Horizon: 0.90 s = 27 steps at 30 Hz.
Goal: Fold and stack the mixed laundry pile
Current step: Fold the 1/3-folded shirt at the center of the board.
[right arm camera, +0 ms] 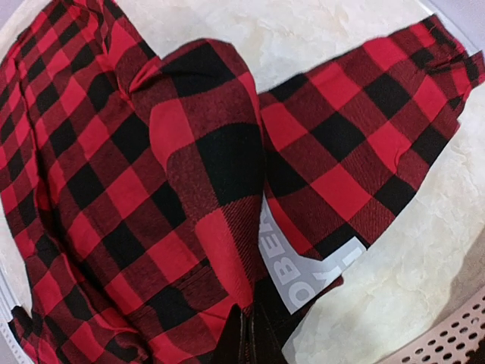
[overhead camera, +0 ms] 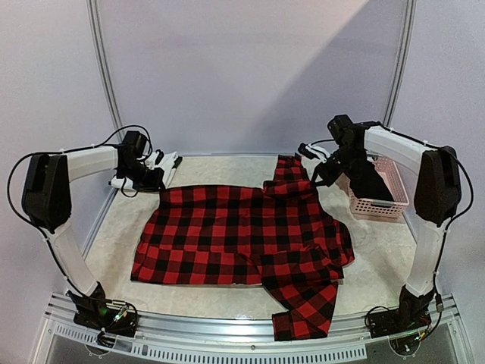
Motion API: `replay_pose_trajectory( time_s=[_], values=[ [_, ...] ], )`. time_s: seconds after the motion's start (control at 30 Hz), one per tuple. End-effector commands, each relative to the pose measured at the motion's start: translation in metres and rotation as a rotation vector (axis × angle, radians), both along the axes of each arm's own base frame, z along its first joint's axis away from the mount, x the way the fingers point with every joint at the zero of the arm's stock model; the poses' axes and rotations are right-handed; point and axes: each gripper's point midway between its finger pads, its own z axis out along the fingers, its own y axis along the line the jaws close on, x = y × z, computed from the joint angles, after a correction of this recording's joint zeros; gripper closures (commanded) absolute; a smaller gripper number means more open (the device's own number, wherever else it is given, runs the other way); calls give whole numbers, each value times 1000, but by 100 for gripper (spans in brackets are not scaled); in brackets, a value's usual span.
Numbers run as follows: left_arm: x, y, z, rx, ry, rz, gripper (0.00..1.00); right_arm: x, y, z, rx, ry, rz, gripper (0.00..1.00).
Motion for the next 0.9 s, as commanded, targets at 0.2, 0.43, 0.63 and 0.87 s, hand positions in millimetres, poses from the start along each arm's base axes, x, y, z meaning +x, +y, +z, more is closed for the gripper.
replay_pose_trajectory(
  time_s=[0.2,0.43,0.63,0.87],
  values=[
    [-31,1,22,11,-12,-11,100,-58,4,20,43,62,35,100],
    [-44,7,7,54,51,-20,100,-95,7,4,29,133,68,100],
    [-61,4,-1,26,106,-35,100,-110,0,11,23,130,74,100],
    [-79,4,-16,36,201,-46,100,-124,-8,-8,-17,160,104,100]
  ],
)
